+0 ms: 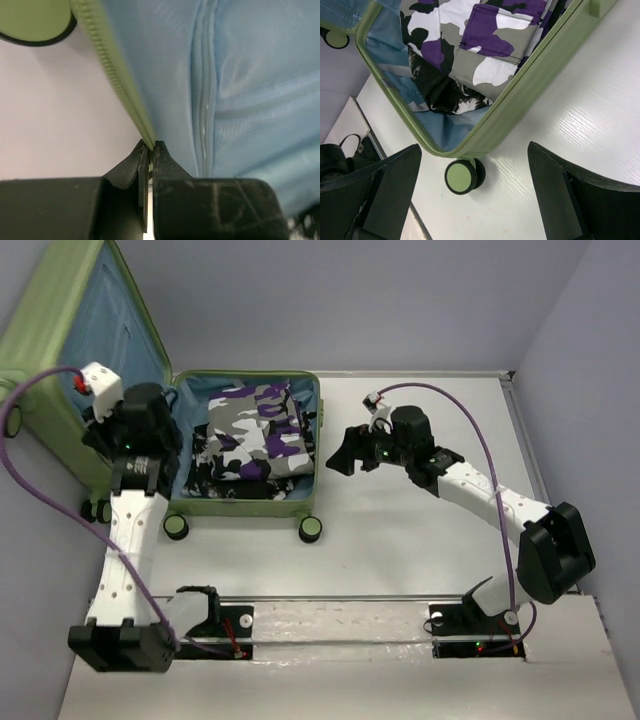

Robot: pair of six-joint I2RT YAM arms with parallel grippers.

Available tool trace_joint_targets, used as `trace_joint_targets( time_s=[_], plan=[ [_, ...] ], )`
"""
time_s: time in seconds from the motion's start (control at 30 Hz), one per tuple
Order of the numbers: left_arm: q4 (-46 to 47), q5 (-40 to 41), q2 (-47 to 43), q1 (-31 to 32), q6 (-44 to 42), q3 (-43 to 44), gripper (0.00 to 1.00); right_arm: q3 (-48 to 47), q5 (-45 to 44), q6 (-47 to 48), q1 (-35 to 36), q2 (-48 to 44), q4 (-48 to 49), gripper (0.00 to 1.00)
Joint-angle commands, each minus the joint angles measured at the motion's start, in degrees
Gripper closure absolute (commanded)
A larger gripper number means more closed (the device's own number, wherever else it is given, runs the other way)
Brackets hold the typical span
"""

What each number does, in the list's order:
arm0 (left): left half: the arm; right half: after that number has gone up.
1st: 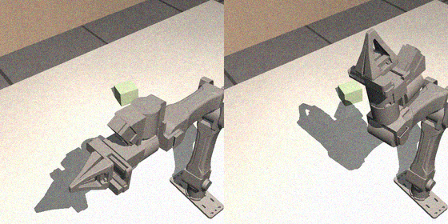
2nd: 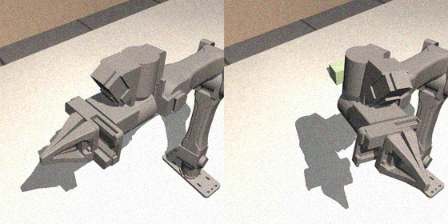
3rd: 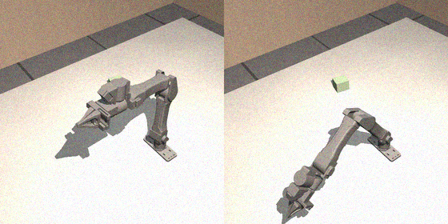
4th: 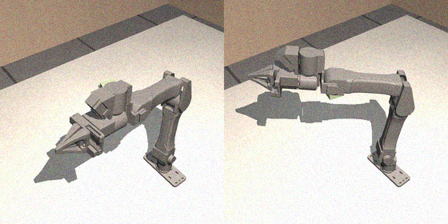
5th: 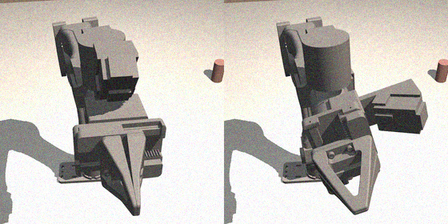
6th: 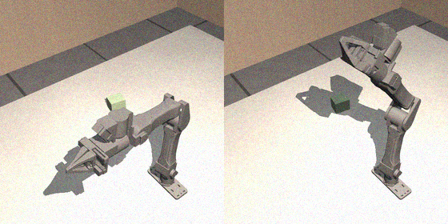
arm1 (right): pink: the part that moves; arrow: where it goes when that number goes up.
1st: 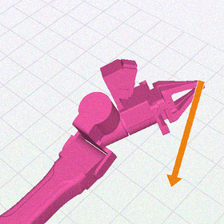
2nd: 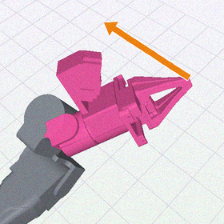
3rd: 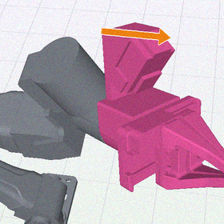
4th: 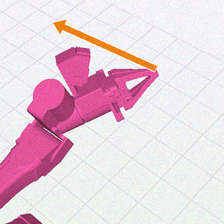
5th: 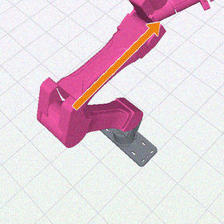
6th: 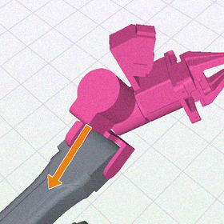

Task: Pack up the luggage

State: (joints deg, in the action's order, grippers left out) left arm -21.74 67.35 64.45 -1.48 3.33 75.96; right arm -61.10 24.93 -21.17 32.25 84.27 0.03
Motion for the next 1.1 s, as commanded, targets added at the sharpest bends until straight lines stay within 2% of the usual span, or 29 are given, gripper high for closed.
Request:
trace_joint_targets(
  time_s=[0.0, 0.03, 0.1, 0.13, 0.17, 0.2, 0.23, 0.27, 0.3, 0.33, 0.37, 0.4, 0.43, 0.47, 0.53, 0.57, 0.6, 0.63, 0.67, 0.7, 0.73, 0.77, 0.8, 0.83, 0.87, 0.93, 1.0, 1.07],
  plan=[
    [23.5, -0.1, -12.5, 20.6, -20.8, -12.8, 0.94, -1.4, 0.5, -0.2, 0.3, 0.8, 4.0, 0.07],
    [24.5, 1.1, -13.4, 30.1, -22.9, -15.5, 0.94, -1.5, 0.4, -0.4, 0.3, 1.0, 4.1, 0.07],
    [24.3, 6.9, -14.1, 39.5, -26.3, -16.5, 0.94, -1.6, -0.1, -1.2, 0.3, 1.3, 4.1, 0.07],
    [23.9, 9.5, -14.0, 48.7, -26.8, -17.2, 0.94, -1.4, -0.5, -1.6, 0.3, 1.5, 4.2, 0.07],
    [22.9, 9.8, -13.6, 53.2, -27.1, -17.3, 0.94, -1.3, -1.2, -1.9, 0.3, 1.6, 4.2, 0.07],
    [18.4, 11.3, -11.4, 57.8, -25.6, -16.9, 0.80, -1.0, -2.7, -2.8, 0.3, 1.6, 4.3, 0.07],
    [14.2, 13.1, -9.5, 62.4, -23.3, -14.5, 0.62, -0.8, -3.6, -3.3, 0.3, 1.5, 4.3, 0.07],
    [9.7, 14.0, -7.3, 70.0, -20.2, -12.4, 0.38, -0.6, -4.6, -3.8, 0.3, 1.4, 4.3, 0.06],
    [4.0, 14.1, -5.1, 73.3, -15.8, -9.5, 0.12, -0.5, -5.7, -4.2, 0.3, 1.2, 4.2, 0.06],
    [-9.7, 13.3, 0.5, 76.1, -4.3, -5.9, 0.01, 0.0, -8.2, -4.9, 0.3, 0.6, 4.1, 0.06],
    [-16.3, 9.4, 3.6, 78.4, 2.7, 3.7, 0.01, 0.3, -11.5, -5.1, 0.3, 0.1, 3.3, 0.06],
    [-26.2, 6.8, 8.5, 78.6, 8.1, 9.3, 0.01, 0.5, -13.3, -5.6, 0.3, -0.9, 2.6, 0.06],
    [-26.7, 4.7, 9.8, 78.7, 9.7, 16.5, 0.01, 0.9, -14.6, -5.7, 0.3, -1.6, 2.2, 0.08],
    [-25.0, 1.1, 10.3, 79.3, 7.5, 18.2, 0.01, 1.2, -16.0, -5.8, 0.3, -2.2, 1.6, 0.09],
    [-15.9, -3.6, 8.5, 78.7, 4.1, 20.1, 0.01, 1.9, -19.2, -6.3, 0.3, -4.0, 1.3, 0.12],
    [-8.8, -6.6, 5.5, 76.3, 1.0, 18.4, 0.03, 2.6, -20.8, -6.3, 0.3, -5.2, 1.1, 0.27],
    [-6.8, -8.4, 4.0, 73.5, 1.3, 18.4, 0.07, 3.1, -21.7, -6.3, 0.3, -5.2, 0.9, 0.27],
    [-5.2, -11.2, 2.6, 69.3, 2.1, 17.1, 0.13, 3.4, -22.4, -6.3, 0.3, -6.1, 0.8, 0.42],
    [-4.2, -19.4, 1.1, 64.2, 5.3, 16.3, 0.22, 3.9, -22.7, -6.3, 0.3, -6.5, 0.8, 0.54],
    [-1.8, -23.7, -1.4, 58.4, 6.2, 15.0, 0.46, 4.0, -22.5, -5.8, 0.3, -6.6, 0.8, 0.64],
    [-0.9, -27.2, -2.1, 52.7, 6.8, 13.7, 0.59, 4.0, -22.2, -5.8, 0.3, -6.7, 0.8, 0.76],
    [-0.9, -31.8, -2.2, 42.3, 7.1, 12.5, 0.68, 4.1, -21.8, -5.6, 0.3, -6.7, 0.8, 0.92],
    [-3.0, -33.5, -0.9, 37.6, 8.5, 13.0, 0.80, 4.2, -20.6, -5.3, 0.3, -6.7, 0.8, 0.93],
    [-4.9, -35.9, 0.3, 32.9, 9.4, 14.2, 0.85, 4.2, -20.1, -5.2, 0.3, -6.7, 0.8, 0.93],
    [-6.5, -42.4, 1.8, 22.7, 10.5, 17.3, 0.89, 4.4, -19.7, -5.2, 0.3, -6.6, 0.9, 0.93],
    [-8.5, -47.0, 5.5, 13.7, 11.6, 19.3, 0.94, 4.8, -19.2, -5.2, 0.3, -6.4, 1.1, 0.93],
    [-8.3, -49.7, 9.1, 3.8, 11.3, 20.9, 0.94, 4.8, -16.9, -4.8, 0.3, -6.0, 1.5, 0.93],
    [-8.2, -51.9, 11.6, -2.0, 11.6, 21.4, 0.94, 4.8, -15.8, -4.5, 0.3, -5.7, 1.5, 0.93]
  ],
)
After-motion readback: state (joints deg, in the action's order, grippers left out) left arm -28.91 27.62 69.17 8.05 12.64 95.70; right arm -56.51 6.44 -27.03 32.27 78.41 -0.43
